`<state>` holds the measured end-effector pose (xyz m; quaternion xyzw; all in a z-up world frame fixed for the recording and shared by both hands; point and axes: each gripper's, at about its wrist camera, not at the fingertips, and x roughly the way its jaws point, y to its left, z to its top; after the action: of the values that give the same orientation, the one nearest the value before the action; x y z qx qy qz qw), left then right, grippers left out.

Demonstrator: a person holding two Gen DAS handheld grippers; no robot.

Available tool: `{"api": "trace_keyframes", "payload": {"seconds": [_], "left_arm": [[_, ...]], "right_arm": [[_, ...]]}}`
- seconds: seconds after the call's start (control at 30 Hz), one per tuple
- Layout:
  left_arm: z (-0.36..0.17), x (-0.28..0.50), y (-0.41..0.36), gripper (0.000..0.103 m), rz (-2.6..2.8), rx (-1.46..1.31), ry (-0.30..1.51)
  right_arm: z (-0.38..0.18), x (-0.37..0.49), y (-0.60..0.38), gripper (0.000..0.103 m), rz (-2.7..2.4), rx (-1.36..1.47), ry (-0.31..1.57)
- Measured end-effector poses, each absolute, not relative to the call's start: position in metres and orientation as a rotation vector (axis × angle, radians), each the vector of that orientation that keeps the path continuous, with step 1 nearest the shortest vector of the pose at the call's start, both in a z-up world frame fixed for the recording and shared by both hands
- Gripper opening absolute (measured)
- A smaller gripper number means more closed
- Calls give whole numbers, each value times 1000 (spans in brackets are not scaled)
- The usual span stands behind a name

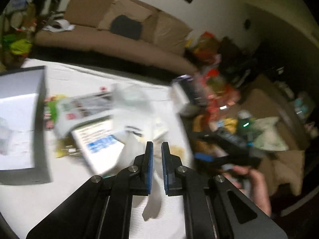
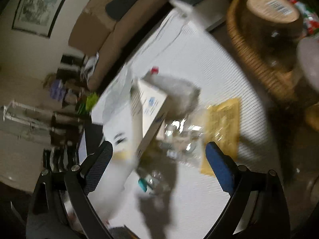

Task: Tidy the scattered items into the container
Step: 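Grasp the white dog-print bag on the table with the left gripper, then pinch the bag's opening with the right gripper while the left gripper holds the bag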

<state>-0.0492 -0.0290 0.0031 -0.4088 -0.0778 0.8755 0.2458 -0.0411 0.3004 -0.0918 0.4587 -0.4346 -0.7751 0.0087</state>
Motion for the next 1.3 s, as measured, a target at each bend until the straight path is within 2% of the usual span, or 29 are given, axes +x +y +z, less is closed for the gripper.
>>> {"api": "trace_keyframes", "payload": {"seconds": [0.07, 0.17, 0.3, 0.37, 0.4, 0.43, 0.53, 0.6, 0.63, 0.7, 0.77, 0.8, 0.83, 0.9, 1.07, 1.17, 1.2, 1.3], "left_arm": [[-17, -61, -37, 7, 2484, -1238, -130], [-43, -73, -52, 7, 2505, -1425, -135], [-54, -75, -62, 8, 2549, -1522, -77], [-60, -74, -63, 22, 2483, -1526, -96], [-63, -73, -61, 45, 2445, -1530, -94], [-64, -70, -55, 63, 2398, -1539, -74], [-65, -68, -36, 65, 2333, -1523, 26], [-65, -67, -31, 65, 2335, -1514, 31], [-67, -67, -30, 66, 2333, -1527, -5], [-72, -67, -27, 68, 2299, -1554, -75], [-77, -68, -18, 68, 2280, -1579, -65], [-77, -68, -12, 71, 2288, -1579, -34], [-75, -68, -6, 78, 2306, -1568, 12], [-71, -65, 1, 84, 2344, -1537, 76], [-51, -61, 5, 85, 2469, -1399, 89], [-34, -58, 5, 90, 2527, -1263, 4], [-28, -55, 3, 95, 2561, -1208, -27], [-16, -50, -1, 97, 2649, -1065, -76]], "right_arm": [[-96, -54, 276, 94, -2428, 1531, -1228], [-107, -75, 243, 94, -2416, 1616, -1084], [-117, -100, 231, 94, -2430, 1582, -1125], [-113, -112, 234, 94, -2467, 1524, -1167], [-111, -117, 235, 94, -2486, 1493, -1175], [-108, -122, 235, 94, -2511, 1455, -1176], [-105, -135, 223, 92, -2541, 1427, -1119], [-107, -144, 203, 83, -2524, 1470, -1002], [-106, -148, 191, 70, -2527, 1489, -903], [-99, -151, 174, 55, -2551, 1516, -736], [-96, -147, 169, 6, -2546, 1488, -739], [-96, -141, 174, 3, -2490, 1437, -843], [-96, -134, 182, 3, -2429, 1372, -946], [-90, -120, 198, 2, -2336, 1221, -1090], [-72, -81, 226, 2, -2156, 918, -1309], [-47, -69, 223, 2, -2108, 790, -1290], [-42, -69, 222, 2, -2100, 761, -1276], [-34, -66, 217, 2, -2014, 679, -1286]]}}
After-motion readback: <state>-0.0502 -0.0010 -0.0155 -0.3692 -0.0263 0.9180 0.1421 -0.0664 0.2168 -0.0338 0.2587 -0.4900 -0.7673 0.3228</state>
